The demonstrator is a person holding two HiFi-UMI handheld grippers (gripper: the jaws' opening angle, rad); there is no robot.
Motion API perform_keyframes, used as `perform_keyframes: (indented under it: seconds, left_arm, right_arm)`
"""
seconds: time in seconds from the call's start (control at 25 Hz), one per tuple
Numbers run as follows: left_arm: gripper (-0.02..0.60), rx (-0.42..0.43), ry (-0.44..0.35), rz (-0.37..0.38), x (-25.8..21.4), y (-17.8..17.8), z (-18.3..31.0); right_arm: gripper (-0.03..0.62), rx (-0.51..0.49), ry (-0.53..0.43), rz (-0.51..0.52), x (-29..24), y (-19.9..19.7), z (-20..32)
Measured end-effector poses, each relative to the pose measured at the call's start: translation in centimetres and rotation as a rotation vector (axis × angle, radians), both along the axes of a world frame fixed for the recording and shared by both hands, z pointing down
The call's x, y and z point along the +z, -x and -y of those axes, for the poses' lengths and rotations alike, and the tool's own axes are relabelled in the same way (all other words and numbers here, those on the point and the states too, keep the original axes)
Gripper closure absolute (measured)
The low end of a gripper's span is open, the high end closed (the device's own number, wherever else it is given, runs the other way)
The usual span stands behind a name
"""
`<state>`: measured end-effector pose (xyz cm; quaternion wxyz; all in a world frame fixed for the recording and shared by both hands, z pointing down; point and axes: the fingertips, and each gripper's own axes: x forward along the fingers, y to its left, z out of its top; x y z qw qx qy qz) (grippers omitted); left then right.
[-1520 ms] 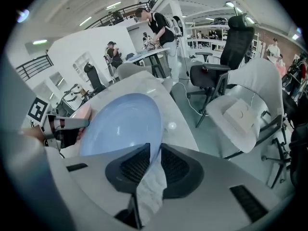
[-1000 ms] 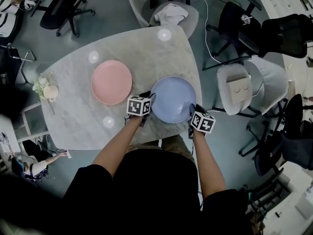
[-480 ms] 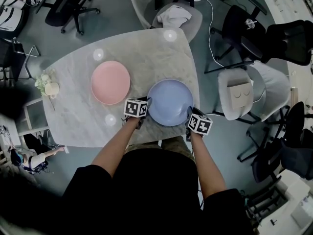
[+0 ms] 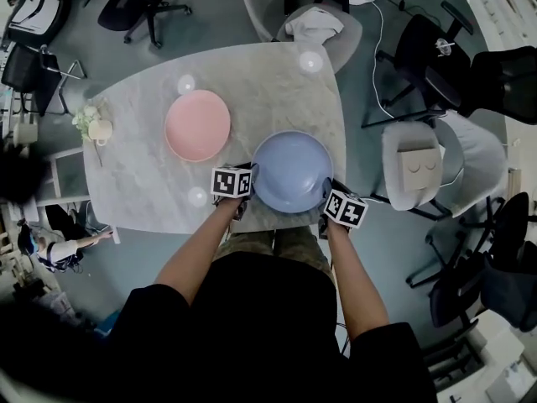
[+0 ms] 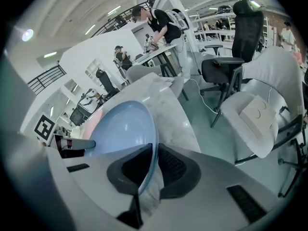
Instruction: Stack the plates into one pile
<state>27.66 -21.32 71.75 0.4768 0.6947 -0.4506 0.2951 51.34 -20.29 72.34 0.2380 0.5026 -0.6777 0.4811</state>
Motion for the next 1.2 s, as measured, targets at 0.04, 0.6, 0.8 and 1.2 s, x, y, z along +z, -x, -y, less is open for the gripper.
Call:
perform_keyframes:
  seconds: [0.04, 0.6, 0.8, 1.2]
  left_arm:
    - [0.526, -0.013, -0.003, 0.003, -0.3, 0.1, -0.5]
    - [0.526, -0.106, -0.067, -0.034, -4.1, 7.9, -6.4]
    - [0.526, -0.123, -0.071, -0.065, -4.7, 13.0, -8.7]
    - [0.523, -0.118, -0.103, -0.089, -5.5, 24.7, -11.6]
  right_arm:
    - [0.551, -0.019, -0.006, 0.004, -0.2, 0.1, 0.1]
    - [0.554, -0.085, -0.055, -0.010, -4.1, 7.8, -4.0]
    - [0.554, -0.097, -0.058, -0.029, -5.1, 12.9, -5.8]
    - [0.556, -0.088, -0.068, -0.046, -6.1, 24.7, -8.4]
